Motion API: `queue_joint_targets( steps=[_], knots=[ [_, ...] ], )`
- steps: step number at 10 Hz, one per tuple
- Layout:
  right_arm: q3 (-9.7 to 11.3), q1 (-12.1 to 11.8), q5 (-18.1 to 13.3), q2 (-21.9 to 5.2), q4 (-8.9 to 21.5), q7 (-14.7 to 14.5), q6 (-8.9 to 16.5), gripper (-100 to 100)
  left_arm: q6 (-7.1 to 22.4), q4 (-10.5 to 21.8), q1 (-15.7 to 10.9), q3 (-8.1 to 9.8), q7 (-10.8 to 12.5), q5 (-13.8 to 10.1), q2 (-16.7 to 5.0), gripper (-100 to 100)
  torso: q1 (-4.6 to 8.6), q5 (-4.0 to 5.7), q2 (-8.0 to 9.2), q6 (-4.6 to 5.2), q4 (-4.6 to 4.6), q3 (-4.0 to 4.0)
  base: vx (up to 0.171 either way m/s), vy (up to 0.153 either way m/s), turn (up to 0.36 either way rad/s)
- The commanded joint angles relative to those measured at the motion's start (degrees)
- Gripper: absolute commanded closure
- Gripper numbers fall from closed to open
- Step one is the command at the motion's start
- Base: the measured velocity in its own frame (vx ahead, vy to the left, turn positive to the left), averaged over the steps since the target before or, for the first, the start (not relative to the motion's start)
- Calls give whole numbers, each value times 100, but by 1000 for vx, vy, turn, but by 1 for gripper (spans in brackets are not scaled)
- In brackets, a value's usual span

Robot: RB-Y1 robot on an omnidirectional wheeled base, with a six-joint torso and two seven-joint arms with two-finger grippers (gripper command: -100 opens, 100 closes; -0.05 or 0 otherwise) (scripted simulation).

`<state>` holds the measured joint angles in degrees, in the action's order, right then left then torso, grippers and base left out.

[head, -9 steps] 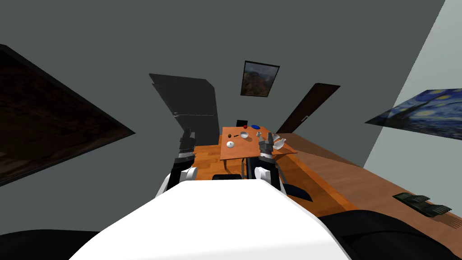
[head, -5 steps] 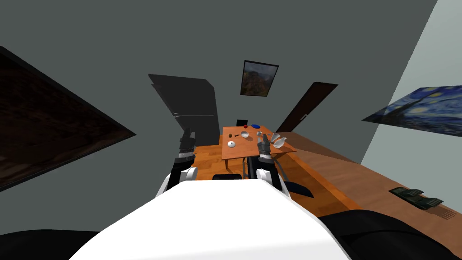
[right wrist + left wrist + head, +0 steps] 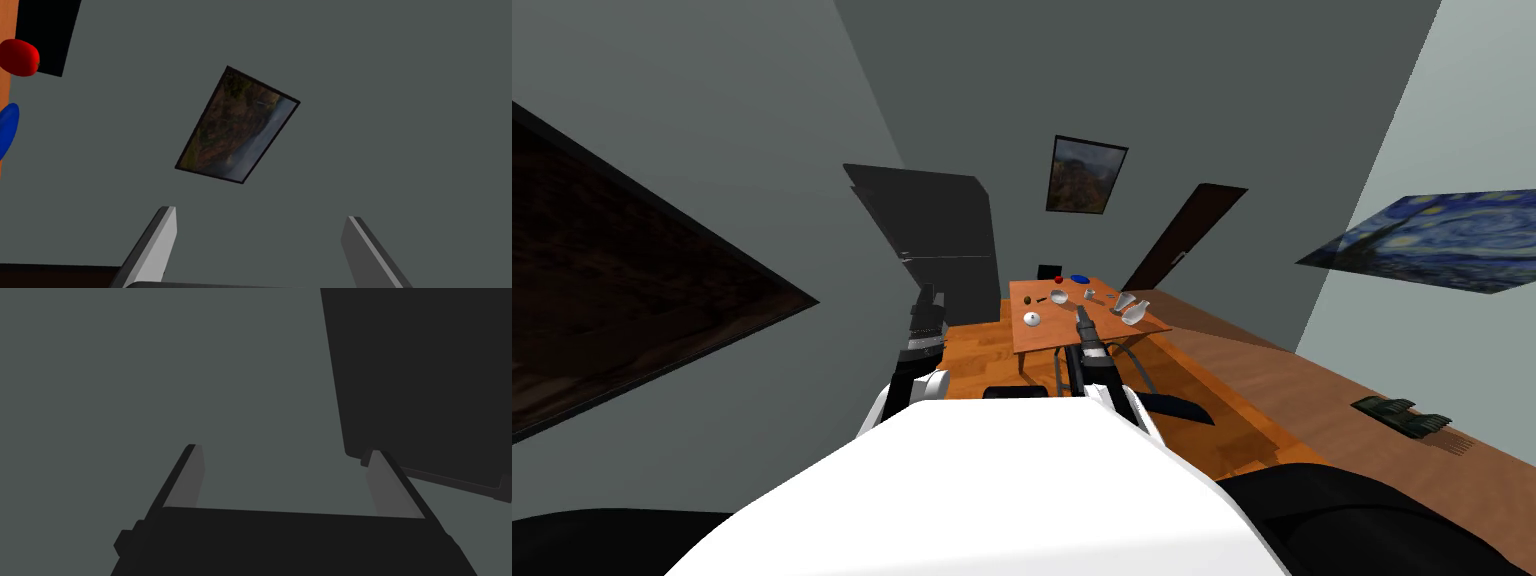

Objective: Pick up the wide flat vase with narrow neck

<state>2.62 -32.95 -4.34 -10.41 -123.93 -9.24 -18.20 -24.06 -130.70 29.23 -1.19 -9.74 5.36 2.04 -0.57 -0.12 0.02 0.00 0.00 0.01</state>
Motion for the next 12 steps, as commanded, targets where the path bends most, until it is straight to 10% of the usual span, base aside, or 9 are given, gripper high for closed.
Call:
queue_joint_targets(
  steps=[1, 12],
  knots=[
    [91, -139, -286, -286, 158, -68, 85, -100, 0, 0, 0, 0, 0, 0, 0, 0, 0, 0, 0, 0, 0, 0, -33, 178, -101],
    [531, -607, -1770, -1495, 752, -386, 508, -100, 0, 0, 0, 0, 0, 0, 0, 0, 6, 1, -6, -1, 1, -3, 5, 133, -35]
  ],
)
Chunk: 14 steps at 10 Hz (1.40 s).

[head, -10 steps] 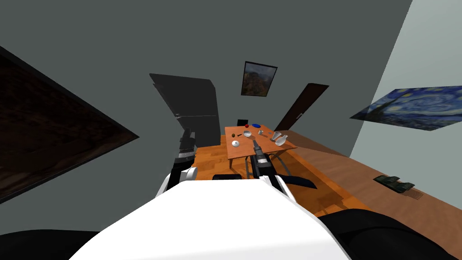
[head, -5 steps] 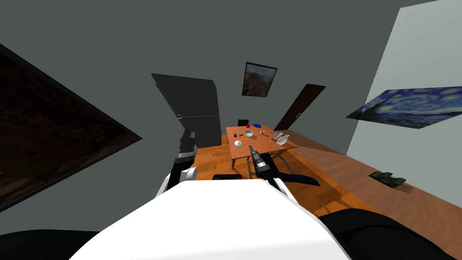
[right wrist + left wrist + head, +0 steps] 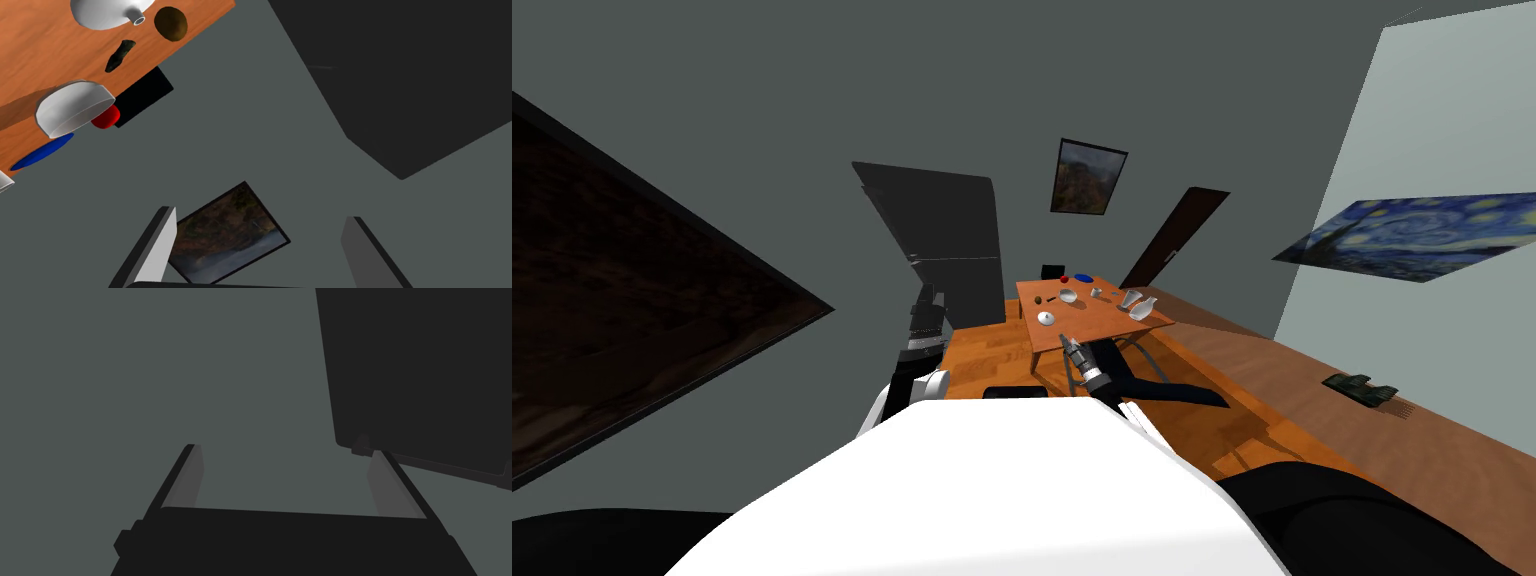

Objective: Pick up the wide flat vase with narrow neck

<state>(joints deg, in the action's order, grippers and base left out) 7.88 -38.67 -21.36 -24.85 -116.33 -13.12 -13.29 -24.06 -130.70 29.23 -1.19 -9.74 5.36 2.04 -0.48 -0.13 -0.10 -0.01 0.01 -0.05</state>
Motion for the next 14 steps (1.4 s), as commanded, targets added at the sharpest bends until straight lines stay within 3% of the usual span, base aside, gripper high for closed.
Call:
queue_joint_targets(
  steps=[1, 2, 3, 4, 5, 6, 7, 8, 11, 14],
  knots=[
    [107, -134, -286, -286, 123, -71, 102, -100, 0, 0, 0, 0, 0, 0, 0, 0, 0, 0, 0, 0, 0, 0, 38, 164, -28],
    [107, -134, -372, -308, 123, -71, 102, -100, 0, 0, 0, 0, 0, 0, 0, 0, -10, -1, -6, 0, 2, -4, 31, 127, -23],
    [211, -235, -574, -573, 257, -147, 187, -100, 0, 0, 0, 0, 0, 0, 0, 0, 0, 0, -6, 0, 2, -4, 37, 135, -16],
    [211, -235, -677, -573, 257, -147, 187, -100, 0, 0, 0, 0, 0, 0, 0, 0, -2, 0, -8, 1, 2, -5, 33, 106, -19],
    [319, -338, -888, -823, 392, -226, 268, -100, 0, 0, 0, 0, 0, 0, 0, 0, 9, 2, -8, 0, 2, -5, 31, 113, -9],
    [319, -338, -984, -844, 392, -226, 268, -100, 0, 0, 0, 0, 0, 0, 0, 0, 9, 3, -8, 0, 2, -5, 48, 97, -9],
    [429, -442, -1193, -1086, 528, -307, 347, -100, 0, 0, 0, 0, 0, 0, 0, 0, 14, 3, -12, 0, 3, -7, 58, 132, 1],
    [429, -442, -1290, -1122, 528, -307, 347, -100, 0, 0, 0, 0, 0, 0, 0, 0, 2, 2, -15, 0, 4, -9, 53, 118, -13],
    [656, -644, -1792, -1648, 795, -475, 496, -100, 0, 0, 1, 0, 0, 0, 0, 0, 11, 1, -20, 0, 5, -12, 76, 112, 9],
    [772, -741, -2189, -1973, 924, -561, 565, -100, 0, 0, 1, 0, 0, 0, 0, 0, 10, 2, -34, -2, 7, -19, 89, 95, 11]
  ],
)
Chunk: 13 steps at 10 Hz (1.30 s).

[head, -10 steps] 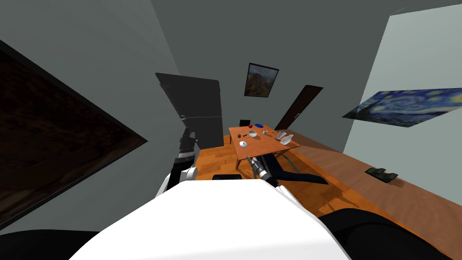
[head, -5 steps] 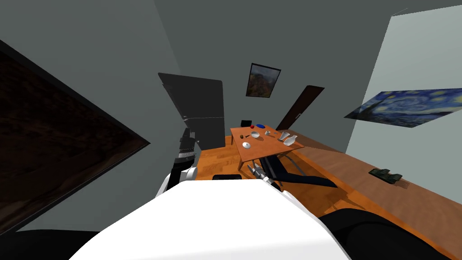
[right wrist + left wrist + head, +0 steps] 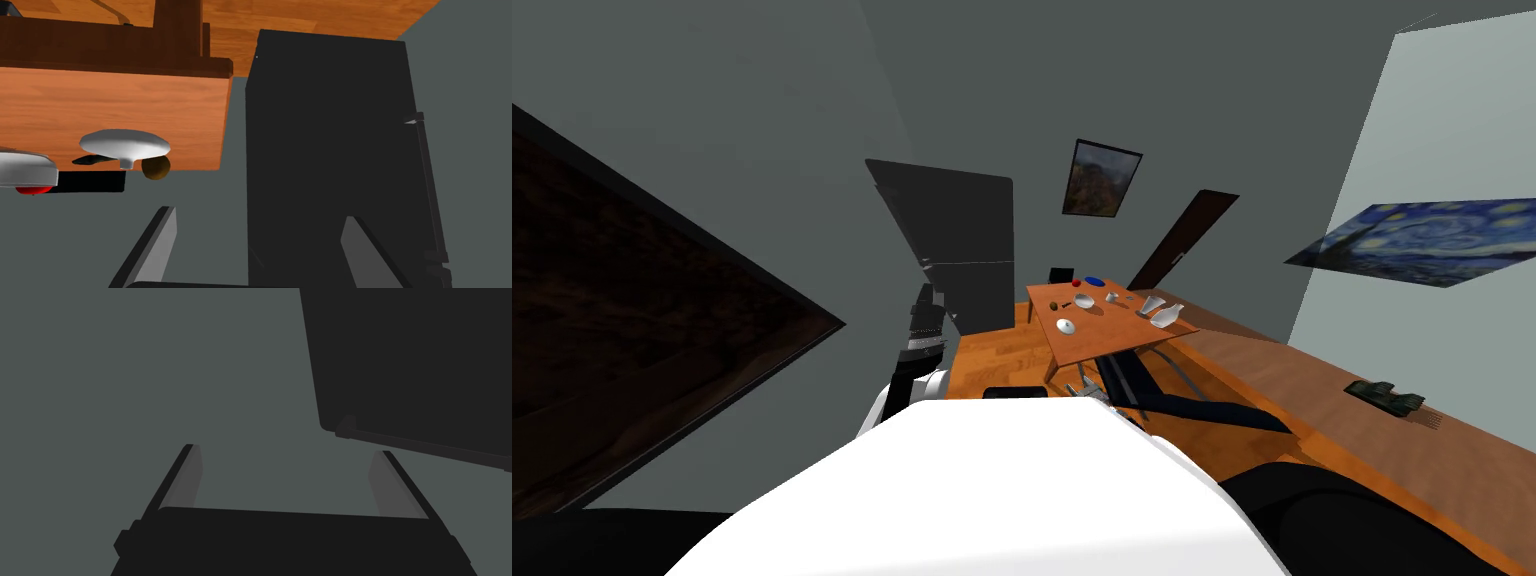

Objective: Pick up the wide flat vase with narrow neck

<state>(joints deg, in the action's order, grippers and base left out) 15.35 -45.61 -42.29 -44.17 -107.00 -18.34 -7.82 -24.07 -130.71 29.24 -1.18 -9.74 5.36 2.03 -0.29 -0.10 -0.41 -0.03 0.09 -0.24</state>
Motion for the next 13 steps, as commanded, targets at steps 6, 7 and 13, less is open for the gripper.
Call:
queue_joint_targets(
  steps=[6, 7, 13],
  knots=[
    [372, -319, -933, -865, 348, -300, 197, -100, 0, 0, 1, 0, 0, 0, 0, 0, 8, 2, -18, -1, 3, -10, 114, 76, 31],
    [485, -403, -1158, -1116, 458, -387, 247, -100, 0, 0, 0, 0, 0, 0, 0, 0, 8, 3, -13, -1, 3, -8, 143, 89, 57],
    [815, -627, -1890, -1855, 756, -640, 363, -100, 0, 0, 1, 0, 0, 0, -1, 0, 13, 4, -37, -2, 8, -21, 159, 46, 57]
  ],
)
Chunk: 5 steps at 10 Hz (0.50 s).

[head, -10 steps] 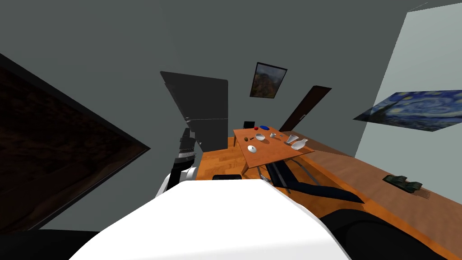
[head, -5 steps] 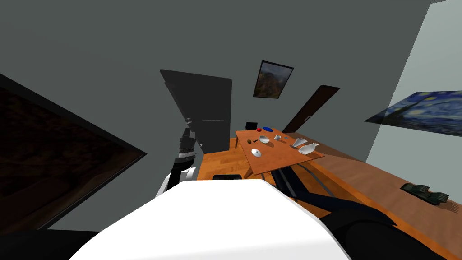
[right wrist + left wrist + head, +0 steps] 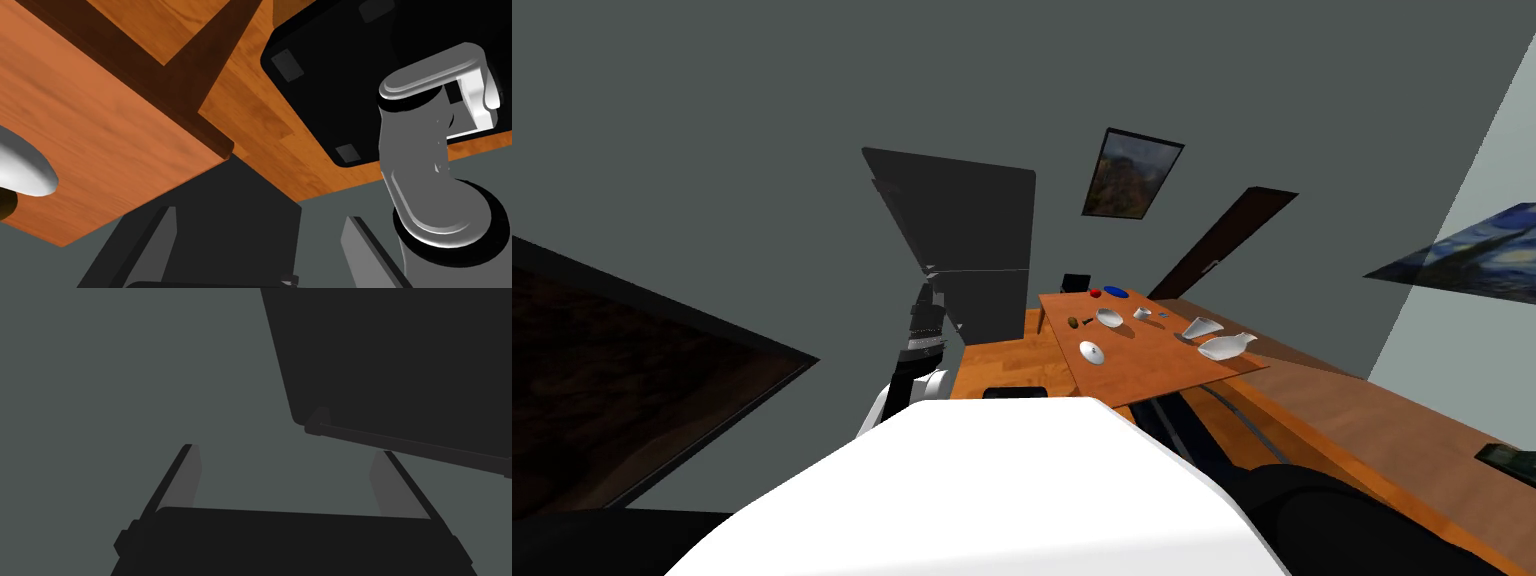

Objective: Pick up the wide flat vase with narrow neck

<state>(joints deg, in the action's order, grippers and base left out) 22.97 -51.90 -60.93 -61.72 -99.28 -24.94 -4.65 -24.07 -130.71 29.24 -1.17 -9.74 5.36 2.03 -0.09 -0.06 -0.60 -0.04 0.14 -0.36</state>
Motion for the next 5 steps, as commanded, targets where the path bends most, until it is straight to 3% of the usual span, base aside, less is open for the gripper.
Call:
queue_joint_targets(
  steps=[1, 2, 3, 5],
  knots=[
    [156, -62, -230, -286, 73, -60, 75, -100, 0, 0, 0, 0, 0, 0, 0, 0, 0, 0, 0, 0, 0, 0, 150, 20, 90],
    [156, -62, -230, -325, 73, -60, 75, -100, 0, 0, 0, 0, 0, 0, 0, 0, 4, 1, -3, -1, -1, 0, 130, 3, 41],
    [256, -119, -420, -538, 156, -138, 99, -100, 0, 0, 0, 0, 0, 0, 0, 0, 10, 3, 3, 0, -1, 2, 164, 15, 82],
    [351, -170, -595, -740, 233, -212, 120, -100, 0, 0, 1, 0, 0, 0, 0, 0, 11, 3, -25, -2, 4, -13, 205, -2, 93]
  ],
)
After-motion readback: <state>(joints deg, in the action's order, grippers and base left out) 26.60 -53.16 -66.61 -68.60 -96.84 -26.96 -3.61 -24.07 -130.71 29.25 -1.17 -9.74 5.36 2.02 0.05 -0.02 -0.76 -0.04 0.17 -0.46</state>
